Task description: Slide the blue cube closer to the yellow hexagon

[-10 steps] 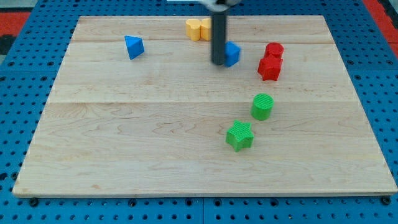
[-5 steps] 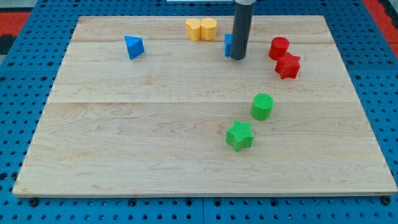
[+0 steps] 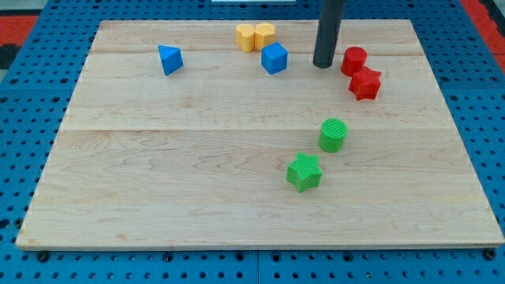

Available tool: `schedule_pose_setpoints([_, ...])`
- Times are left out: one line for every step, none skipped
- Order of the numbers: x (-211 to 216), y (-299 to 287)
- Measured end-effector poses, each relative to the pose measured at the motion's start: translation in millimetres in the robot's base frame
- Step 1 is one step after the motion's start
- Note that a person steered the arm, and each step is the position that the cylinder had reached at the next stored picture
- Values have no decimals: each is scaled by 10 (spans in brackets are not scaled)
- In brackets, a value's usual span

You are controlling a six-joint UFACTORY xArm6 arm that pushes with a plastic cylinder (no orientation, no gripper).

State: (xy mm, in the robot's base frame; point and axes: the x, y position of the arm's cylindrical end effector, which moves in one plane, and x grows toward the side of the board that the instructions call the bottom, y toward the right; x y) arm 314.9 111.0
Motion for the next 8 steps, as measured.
schedule_pose_setpoints([-233,-253])
schedule_pose_setpoints([-328,-292])
schedule_pose_setpoints([197,-329])
schedule_pose_setpoints([575,-678])
schedule_pose_setpoints([267,-811])
schedule_pose_setpoints([94,-815])
schedule_pose_setpoints([226,-553])
schedule_pose_setpoints([-64,-532])
